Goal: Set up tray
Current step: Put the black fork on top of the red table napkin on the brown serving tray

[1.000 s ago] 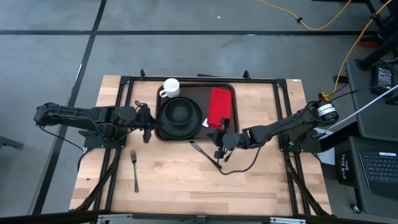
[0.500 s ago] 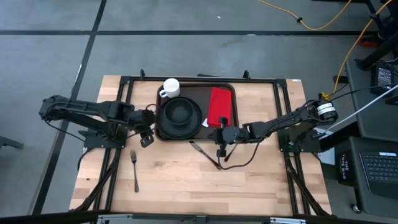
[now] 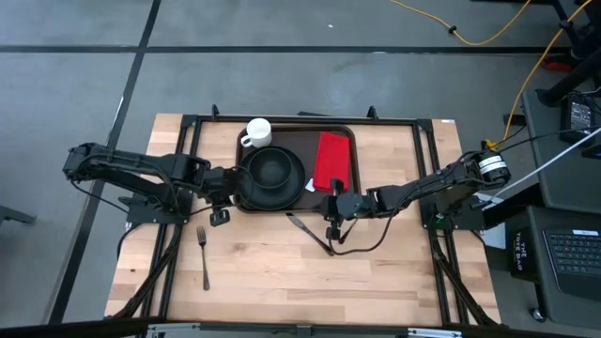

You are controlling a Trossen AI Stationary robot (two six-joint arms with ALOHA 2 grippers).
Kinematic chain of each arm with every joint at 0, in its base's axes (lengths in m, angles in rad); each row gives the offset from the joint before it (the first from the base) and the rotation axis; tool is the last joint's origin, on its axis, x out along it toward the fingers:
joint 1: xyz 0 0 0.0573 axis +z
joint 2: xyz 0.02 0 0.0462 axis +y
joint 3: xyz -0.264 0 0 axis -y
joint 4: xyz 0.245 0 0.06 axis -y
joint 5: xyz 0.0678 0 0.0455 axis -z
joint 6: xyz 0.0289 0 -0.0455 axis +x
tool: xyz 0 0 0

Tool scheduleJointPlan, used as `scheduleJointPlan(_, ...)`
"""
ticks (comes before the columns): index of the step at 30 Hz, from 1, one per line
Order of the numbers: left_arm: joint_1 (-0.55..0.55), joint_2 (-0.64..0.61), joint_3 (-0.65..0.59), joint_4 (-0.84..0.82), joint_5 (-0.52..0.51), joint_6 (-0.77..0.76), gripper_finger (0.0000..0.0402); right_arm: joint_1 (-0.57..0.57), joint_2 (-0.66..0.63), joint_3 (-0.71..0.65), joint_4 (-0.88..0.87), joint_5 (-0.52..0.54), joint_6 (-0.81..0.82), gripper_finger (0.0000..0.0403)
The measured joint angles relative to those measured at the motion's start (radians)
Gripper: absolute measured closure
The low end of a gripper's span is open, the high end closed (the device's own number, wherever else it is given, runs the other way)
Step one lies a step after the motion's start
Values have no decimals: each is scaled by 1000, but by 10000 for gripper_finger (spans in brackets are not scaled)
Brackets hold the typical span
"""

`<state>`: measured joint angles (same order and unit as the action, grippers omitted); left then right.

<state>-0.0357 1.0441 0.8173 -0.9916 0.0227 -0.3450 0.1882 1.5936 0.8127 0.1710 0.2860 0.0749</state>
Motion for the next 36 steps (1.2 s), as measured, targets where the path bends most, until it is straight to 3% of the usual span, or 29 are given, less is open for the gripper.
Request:
scheduleJointPlan(8,-1,1,0,-77,70,-89,384,0,0,0,50,0,9,370)
scheduleJointPlan(23,-32,0,-29,-246,65,-140,272,0,0,0,81,0,52,370)
scheduleJointPlan(36,-90,6,-181,-160,169,-224,253,0,0,0,80,0,52,370)
